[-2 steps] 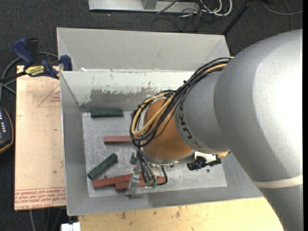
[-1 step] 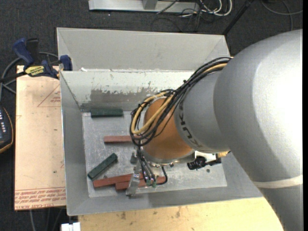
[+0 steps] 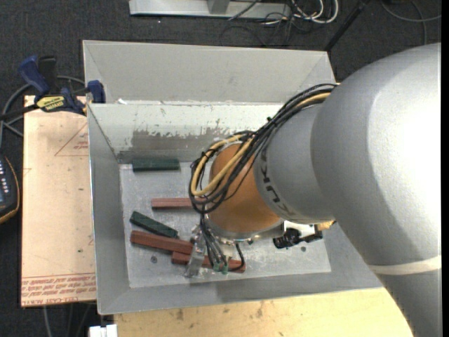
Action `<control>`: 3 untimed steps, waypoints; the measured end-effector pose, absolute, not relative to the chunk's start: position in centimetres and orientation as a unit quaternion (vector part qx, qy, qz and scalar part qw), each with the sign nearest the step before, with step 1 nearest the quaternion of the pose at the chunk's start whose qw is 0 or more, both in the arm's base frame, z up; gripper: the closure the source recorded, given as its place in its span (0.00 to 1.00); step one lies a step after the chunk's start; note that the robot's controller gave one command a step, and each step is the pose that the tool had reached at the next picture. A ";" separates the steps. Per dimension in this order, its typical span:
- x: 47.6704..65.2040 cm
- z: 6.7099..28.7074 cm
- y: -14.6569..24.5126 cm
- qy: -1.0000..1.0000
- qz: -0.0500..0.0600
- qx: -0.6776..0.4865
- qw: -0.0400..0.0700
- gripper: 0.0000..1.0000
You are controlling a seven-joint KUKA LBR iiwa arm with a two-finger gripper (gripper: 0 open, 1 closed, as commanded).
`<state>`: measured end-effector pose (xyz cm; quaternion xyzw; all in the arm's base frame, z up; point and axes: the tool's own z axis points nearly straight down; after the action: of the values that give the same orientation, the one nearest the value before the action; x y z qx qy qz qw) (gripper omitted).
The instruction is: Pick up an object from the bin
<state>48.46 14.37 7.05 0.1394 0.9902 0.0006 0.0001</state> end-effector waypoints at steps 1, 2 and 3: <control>48.5 9.3 14.4 0.990 0.001 0.139 0.001 1.00; 48.5 9.8 14.4 0.990 0.000 0.140 0.000 1.00; 48.6 11.4 14.4 0.990 0.001 0.140 0.001 1.00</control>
Offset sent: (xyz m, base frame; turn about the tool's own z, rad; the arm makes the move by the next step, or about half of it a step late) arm 0.0001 0.0002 0.0220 0.0000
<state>48.61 14.37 11.43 0.1398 0.9902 0.0007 0.0006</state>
